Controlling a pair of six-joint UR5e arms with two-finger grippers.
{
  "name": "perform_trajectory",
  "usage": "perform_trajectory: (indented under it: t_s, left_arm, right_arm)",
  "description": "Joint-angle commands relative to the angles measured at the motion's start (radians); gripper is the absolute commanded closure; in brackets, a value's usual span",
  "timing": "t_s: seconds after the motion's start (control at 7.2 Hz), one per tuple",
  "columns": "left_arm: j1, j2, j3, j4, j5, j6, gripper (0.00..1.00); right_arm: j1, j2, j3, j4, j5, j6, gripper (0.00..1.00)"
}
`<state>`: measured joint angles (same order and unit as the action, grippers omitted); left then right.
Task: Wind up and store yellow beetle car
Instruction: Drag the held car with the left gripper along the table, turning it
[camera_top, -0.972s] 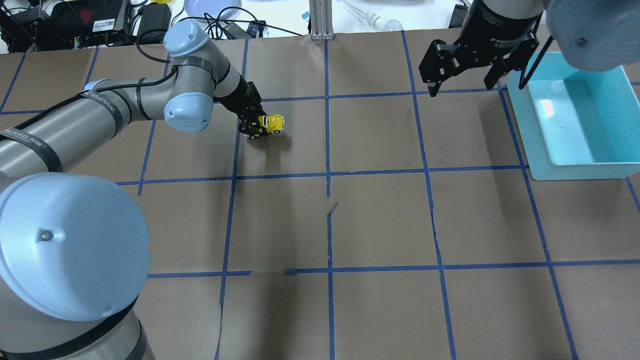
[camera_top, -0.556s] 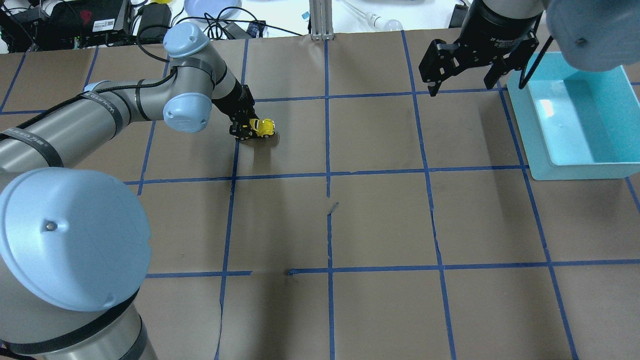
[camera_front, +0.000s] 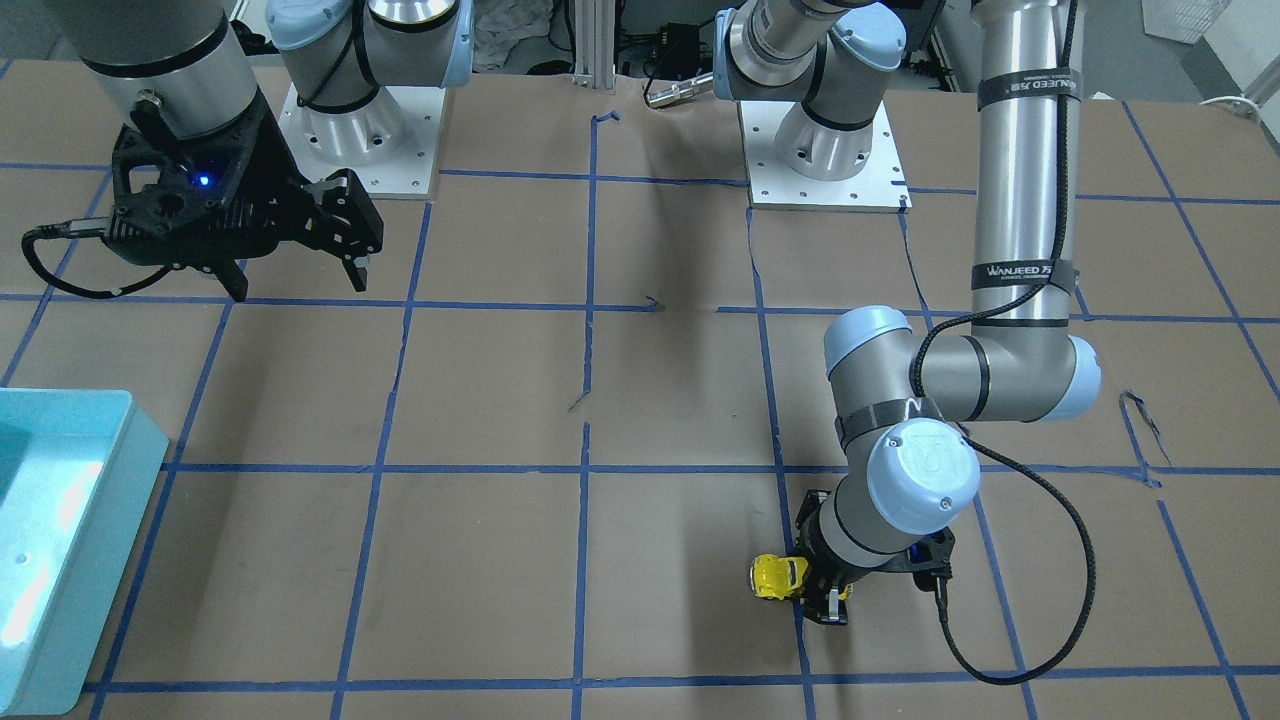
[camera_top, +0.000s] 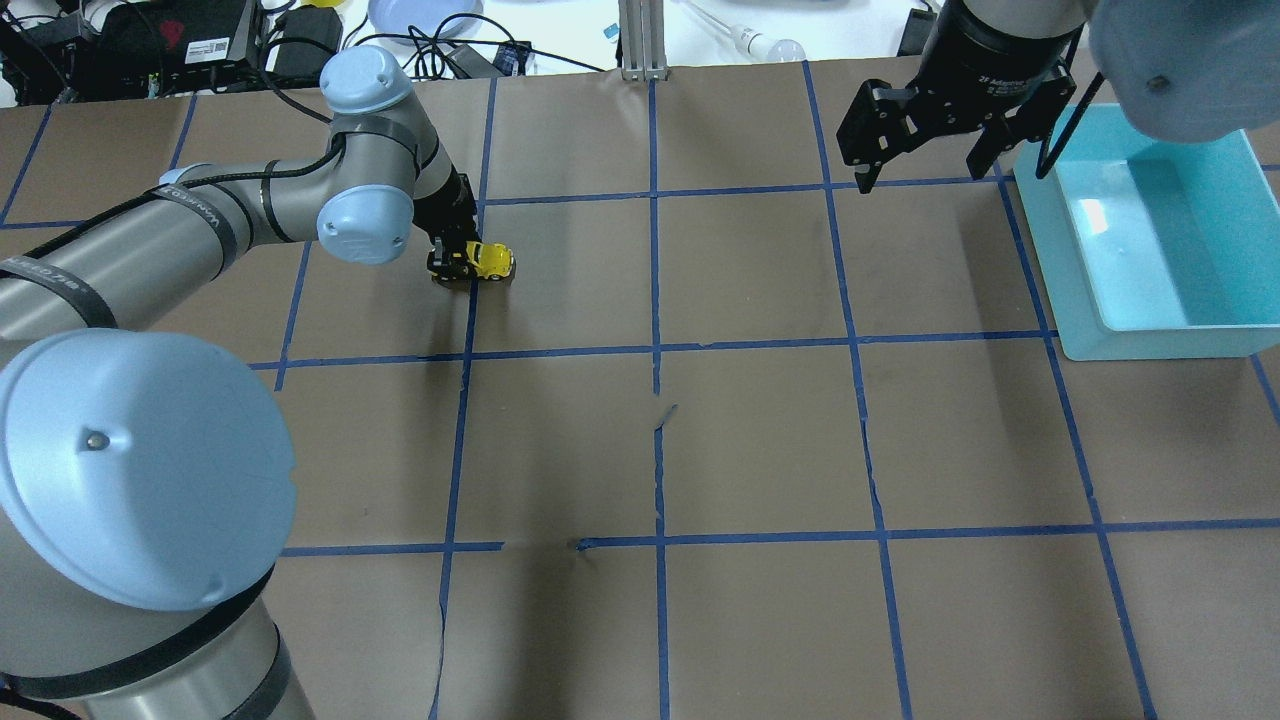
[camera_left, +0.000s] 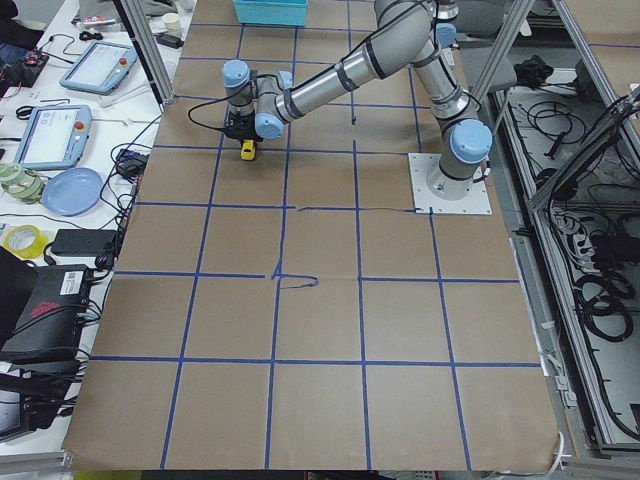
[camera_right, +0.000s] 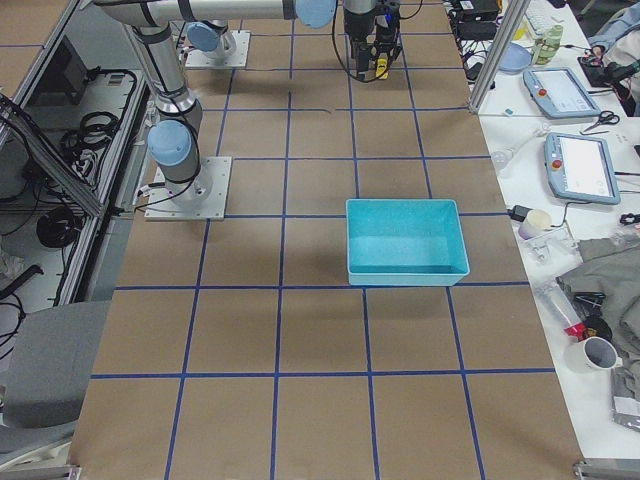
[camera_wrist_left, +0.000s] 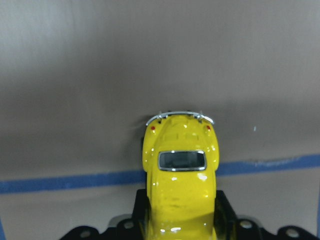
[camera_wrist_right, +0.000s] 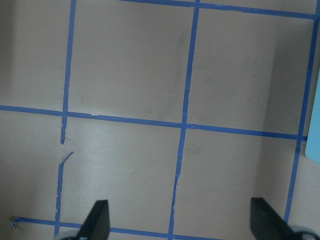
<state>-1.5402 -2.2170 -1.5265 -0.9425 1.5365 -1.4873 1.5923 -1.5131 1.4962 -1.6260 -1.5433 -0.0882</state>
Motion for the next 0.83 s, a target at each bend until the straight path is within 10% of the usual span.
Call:
perform_trajectory:
  t_s: [0.0,0.69]
  left_arm:
    - [0.072,0.008,-0.016,0.001,0.010,0.010,1.00]
    - [0.204,0.008,-0.021,-0.002,0.025,0.260,1.00]
  right_arm:
    - [0.000,0.001,-0.001,0.000,0.000,0.001,0.00]
    - [0.000,0.001,-0.001,0.000,0.000,0.001,0.00]
